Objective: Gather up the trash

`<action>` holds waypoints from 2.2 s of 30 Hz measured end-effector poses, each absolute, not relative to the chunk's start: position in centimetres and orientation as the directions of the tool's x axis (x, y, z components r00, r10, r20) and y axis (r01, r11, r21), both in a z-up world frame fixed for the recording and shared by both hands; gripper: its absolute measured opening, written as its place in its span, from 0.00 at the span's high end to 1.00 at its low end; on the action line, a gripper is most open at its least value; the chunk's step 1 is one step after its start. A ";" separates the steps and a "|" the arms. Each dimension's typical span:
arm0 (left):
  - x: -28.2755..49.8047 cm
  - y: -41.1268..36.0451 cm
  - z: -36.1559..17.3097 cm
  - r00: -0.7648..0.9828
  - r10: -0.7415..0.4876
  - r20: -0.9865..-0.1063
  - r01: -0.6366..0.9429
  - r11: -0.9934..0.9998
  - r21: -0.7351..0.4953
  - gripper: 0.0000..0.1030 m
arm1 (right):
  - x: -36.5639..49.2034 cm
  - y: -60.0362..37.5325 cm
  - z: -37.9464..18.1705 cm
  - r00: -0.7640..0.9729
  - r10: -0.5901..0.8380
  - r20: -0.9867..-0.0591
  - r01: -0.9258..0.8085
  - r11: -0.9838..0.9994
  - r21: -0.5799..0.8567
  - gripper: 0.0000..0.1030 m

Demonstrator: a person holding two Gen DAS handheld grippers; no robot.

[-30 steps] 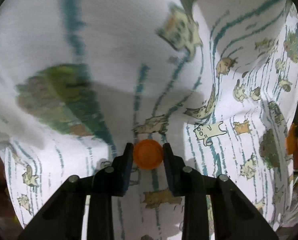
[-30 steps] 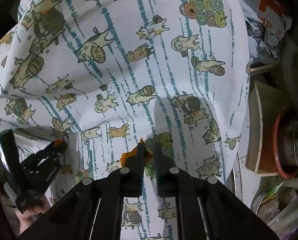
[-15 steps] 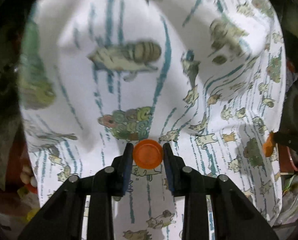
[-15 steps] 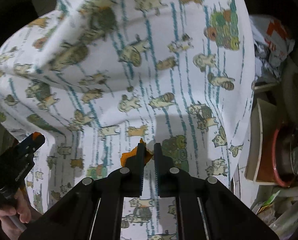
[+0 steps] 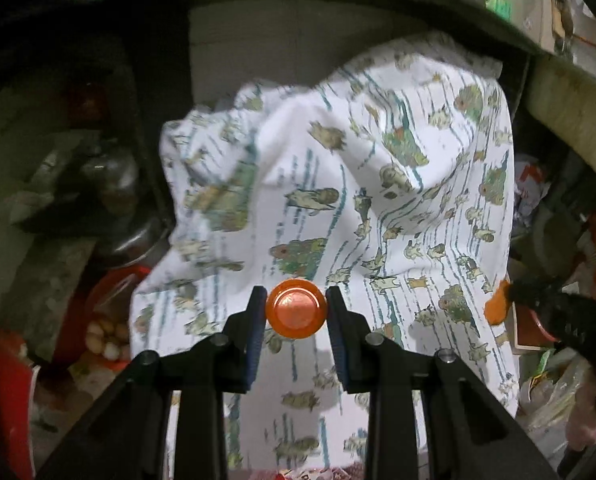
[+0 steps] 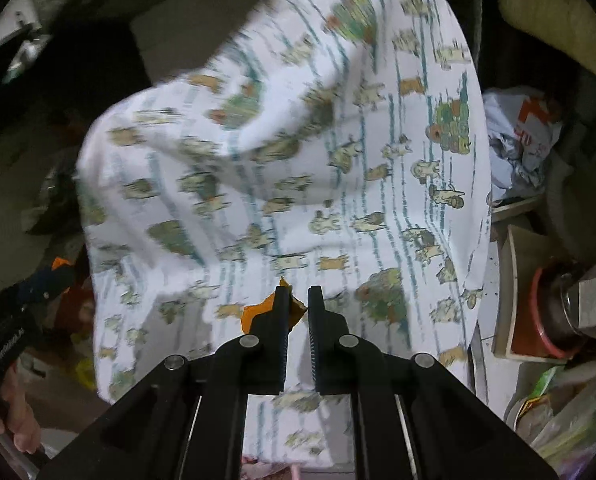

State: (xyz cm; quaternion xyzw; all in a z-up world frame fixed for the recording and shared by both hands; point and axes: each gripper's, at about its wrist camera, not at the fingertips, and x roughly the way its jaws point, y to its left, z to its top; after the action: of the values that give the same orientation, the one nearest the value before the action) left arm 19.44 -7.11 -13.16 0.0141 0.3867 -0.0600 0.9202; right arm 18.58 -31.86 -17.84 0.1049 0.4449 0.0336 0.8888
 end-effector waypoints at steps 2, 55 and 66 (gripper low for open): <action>17.8 -6.2 -12.4 0.705 -0.103 -0.702 0.112 0.993 -0.033 0.73 | 16.7 -31.2 -17.3 0.610 0.180 -0.772 0.033 0.967 0.252 0.90; 7.3 -7.0 -46.2 -0.014 -0.109 -0.994 0.080 0.991 -0.110 0.30 | 7.3 -24.6 -49.5 0.237 0.457 -0.857 0.437 0.738 0.514 0.86; 7.9 -6.6 -43.5 0.059 -0.084 -0.995 0.074 0.994 -0.080 0.25 | 7.0 -23.8 -47.7 0.231 0.397 -0.888 0.385 0.801 0.458 0.45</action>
State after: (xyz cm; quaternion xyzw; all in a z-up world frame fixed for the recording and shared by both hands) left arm 7.90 -6.55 -43.54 -0.0037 0.6839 -0.0546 0.7275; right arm 6.96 -23.75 -47.71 0.3152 0.6203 0.0042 0.7183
